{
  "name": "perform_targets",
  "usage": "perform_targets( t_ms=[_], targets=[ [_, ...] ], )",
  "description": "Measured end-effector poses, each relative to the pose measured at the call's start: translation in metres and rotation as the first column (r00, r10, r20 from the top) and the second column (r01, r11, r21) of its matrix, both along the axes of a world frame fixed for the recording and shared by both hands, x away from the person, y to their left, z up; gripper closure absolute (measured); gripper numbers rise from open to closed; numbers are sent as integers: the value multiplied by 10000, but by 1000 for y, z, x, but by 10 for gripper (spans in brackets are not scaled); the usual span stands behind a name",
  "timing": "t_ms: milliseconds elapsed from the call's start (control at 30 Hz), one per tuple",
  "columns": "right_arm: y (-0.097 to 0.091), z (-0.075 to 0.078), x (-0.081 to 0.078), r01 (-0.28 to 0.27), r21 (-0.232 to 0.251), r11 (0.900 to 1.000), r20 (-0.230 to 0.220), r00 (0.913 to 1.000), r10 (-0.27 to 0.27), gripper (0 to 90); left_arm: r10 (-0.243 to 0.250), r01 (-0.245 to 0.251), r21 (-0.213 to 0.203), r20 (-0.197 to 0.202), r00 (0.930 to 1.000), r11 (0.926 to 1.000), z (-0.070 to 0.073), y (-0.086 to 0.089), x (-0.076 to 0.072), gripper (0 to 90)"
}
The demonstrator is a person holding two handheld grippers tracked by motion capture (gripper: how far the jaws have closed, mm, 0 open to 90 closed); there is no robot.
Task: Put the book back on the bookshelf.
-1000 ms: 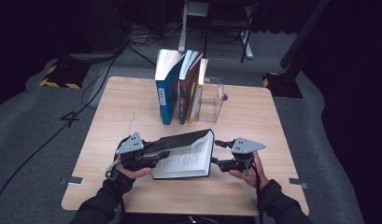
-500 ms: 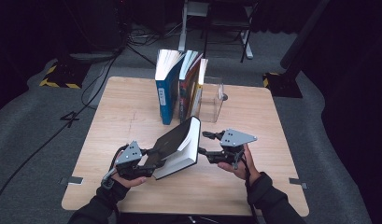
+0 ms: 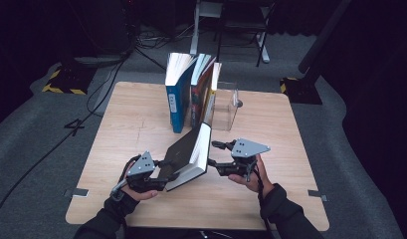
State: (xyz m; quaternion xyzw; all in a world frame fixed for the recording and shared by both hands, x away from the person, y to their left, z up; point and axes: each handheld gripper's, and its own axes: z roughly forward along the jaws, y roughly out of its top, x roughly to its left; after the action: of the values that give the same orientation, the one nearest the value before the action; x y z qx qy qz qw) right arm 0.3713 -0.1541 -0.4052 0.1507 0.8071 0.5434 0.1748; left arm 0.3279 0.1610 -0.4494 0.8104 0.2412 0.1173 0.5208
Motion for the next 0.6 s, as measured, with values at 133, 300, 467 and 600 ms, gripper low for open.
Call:
perform_targets(
  t_ms=[133, 300, 467, 600],
  targets=[
    [-7, 4, 0, 60, 210, 9998, 61, 10000, -61, 404, -438, 434, -237, -142, 9989, 9988, -1, -9, 6, 470],
    [-19, 10, -2, 239, 182, 9995, 304, 9992, -245, 419, -981, 977, -230, -176, 9950, 9950, -2, -28, 14, 477],
    [-35, 16, 2, 132, 136, 9998, 138, 9998, -134, 411, -1402, 1381, -530, -384, 9894, 9890, -4, -45, 27, 507],
    [-41, 14, 4, 268, 68, 9996, 0, 9996, -268, 407, -1377, 1358, -516, -365, 9898, 9894, -4, -51, 33, 505]
  ],
)
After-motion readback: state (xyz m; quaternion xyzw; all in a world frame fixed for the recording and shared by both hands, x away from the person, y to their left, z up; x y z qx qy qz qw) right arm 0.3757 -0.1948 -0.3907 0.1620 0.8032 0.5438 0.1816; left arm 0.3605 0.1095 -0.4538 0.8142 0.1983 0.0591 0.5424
